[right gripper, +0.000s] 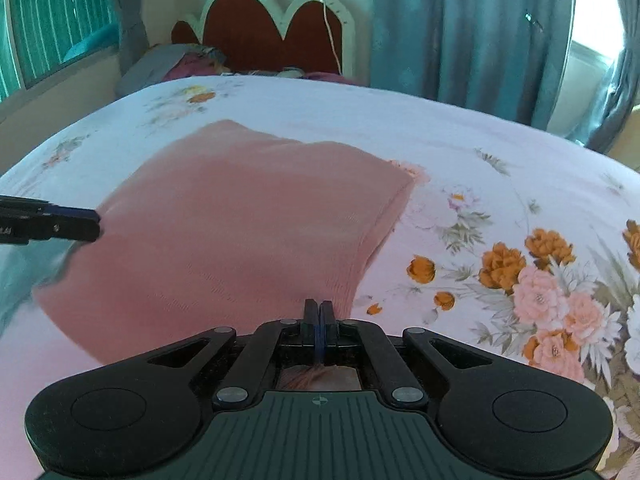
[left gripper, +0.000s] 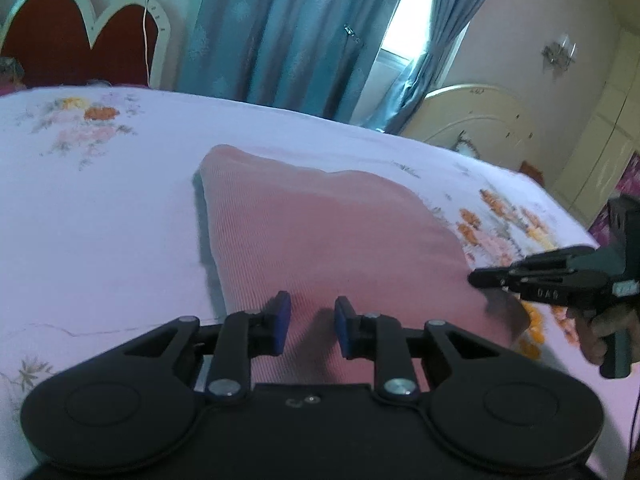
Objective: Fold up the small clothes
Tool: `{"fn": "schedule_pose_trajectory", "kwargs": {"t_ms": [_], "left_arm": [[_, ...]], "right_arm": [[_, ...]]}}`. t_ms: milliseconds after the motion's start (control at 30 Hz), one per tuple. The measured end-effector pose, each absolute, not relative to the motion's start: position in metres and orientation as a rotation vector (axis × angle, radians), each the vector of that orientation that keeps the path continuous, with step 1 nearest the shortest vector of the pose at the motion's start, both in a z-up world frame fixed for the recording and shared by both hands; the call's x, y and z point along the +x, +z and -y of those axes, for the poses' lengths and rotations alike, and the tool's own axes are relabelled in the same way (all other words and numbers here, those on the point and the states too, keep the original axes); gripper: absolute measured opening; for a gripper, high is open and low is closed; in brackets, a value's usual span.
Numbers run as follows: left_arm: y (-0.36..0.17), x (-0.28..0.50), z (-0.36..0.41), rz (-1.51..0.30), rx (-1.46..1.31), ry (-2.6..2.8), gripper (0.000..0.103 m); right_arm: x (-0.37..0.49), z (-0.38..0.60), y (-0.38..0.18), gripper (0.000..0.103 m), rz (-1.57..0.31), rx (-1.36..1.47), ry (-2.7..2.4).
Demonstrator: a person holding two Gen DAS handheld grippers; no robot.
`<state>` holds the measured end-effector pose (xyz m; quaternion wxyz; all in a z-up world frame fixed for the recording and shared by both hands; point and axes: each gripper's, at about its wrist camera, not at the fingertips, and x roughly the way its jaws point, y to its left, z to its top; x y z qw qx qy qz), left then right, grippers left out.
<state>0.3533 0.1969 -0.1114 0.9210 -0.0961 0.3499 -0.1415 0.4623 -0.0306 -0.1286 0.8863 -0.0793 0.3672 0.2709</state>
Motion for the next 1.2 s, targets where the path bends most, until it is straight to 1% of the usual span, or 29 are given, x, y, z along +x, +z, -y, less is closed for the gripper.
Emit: {"fn": "schedule_pose_trajectory", "kwargs": {"t_ms": [100,167,267,367,467,600,667,867,900,1000,1067,1100,1133,1167,1200], "left_arm": [[-0.102,0.341,-0.195,-0.708,-0.203,-0.262,0.024],[-0.097,0.327,-0.196,-0.695,-0.196,-0.255,0.024],[-0.097,0.305,-0.195,-0.683,-0.184,-0.250,0.024],[-0.106,0.295,-0.195,-0.713,-0.195,-0.226,0.024],[-0.116,0.297,-0.191,-0.750,-0.194,-0.192,0.024],[-0.120,0.295,-0.186,-0.758,-0.186,-0.154,0.024],[-0.115,0.289,-0.185,-0.755,-0.179,-0.138,0.024],[-0.101,0.261,-0.175,-0.760,-0.151,-0.119,0.024],[-0.097,0.255,-0.170,-0.761,-0.142,-0.113,0.028],[-0.083,0.235,-0.155,-0.741,-0.119,-0.096,0.046],[-0.072,0.219,-0.145,-0.700,-0.100,-0.070,0.097],[-0.066,0.210,-0.139,-0.666,-0.076,-0.041,0.103],[-0.060,0.202,-0.133,-0.639,-0.051,-0.024,0.103],[-0.055,0.195,-0.127,-0.633,-0.027,-0.013,0.103],[-0.051,0.189,-0.123,-0.634,-0.017,-0.011,0.103]], "right_arm": [[0.458,0.037,-0.118,0.000,-0.748,-0.108,0.535],[0.444,0.046,-0.104,0.000,-0.707,-0.084,0.545],[0.414,0.053,-0.092,0.000,-0.695,-0.065,0.615],[0.394,0.049,-0.098,0.000,-0.715,-0.118,0.698],[0.402,0.042,-0.120,0.000,-0.755,-0.205,0.587],[0.427,0.057,-0.138,0.000,-0.844,-0.133,0.421],[0.420,0.066,-0.131,0.000,-0.836,-0.070,0.430],[0.370,0.072,-0.106,0.000,-0.780,-0.066,0.479],[0.361,0.072,-0.101,0.000,-0.774,-0.055,0.480],[0.331,0.073,-0.086,0.000,-0.760,-0.017,0.488],[0.315,0.074,-0.078,0.000,-0.746,-0.011,0.471],[0.308,0.074,-0.074,0.000,-0.743,-0.007,0.456],[0.302,0.075,-0.071,0.013,-0.741,-0.008,0.443],[0.296,0.075,-0.068,0.040,-0.734,-0.014,0.416],[0.289,0.077,-0.065,0.101,-0.699,-0.021,0.383]]}}
